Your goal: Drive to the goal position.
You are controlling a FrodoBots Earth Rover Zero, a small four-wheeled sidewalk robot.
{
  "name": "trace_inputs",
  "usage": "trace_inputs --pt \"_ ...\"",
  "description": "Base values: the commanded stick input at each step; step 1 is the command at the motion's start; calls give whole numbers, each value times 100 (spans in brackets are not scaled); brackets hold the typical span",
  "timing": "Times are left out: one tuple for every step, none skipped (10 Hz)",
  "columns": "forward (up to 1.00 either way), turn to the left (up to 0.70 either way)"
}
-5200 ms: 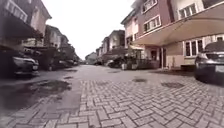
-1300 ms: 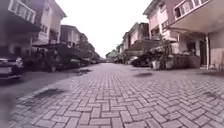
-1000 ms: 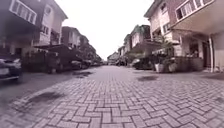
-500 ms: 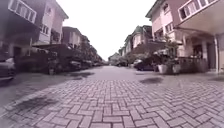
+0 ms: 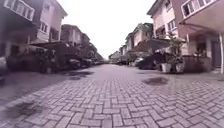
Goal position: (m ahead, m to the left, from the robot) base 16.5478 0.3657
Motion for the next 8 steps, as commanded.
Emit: trace_inputs --pt "69 3" --pt "69 3" --pt "69 3" --pt "69 3" --pt "69 3" --pt "69 3" --pt "69 3" --pt "69 3"
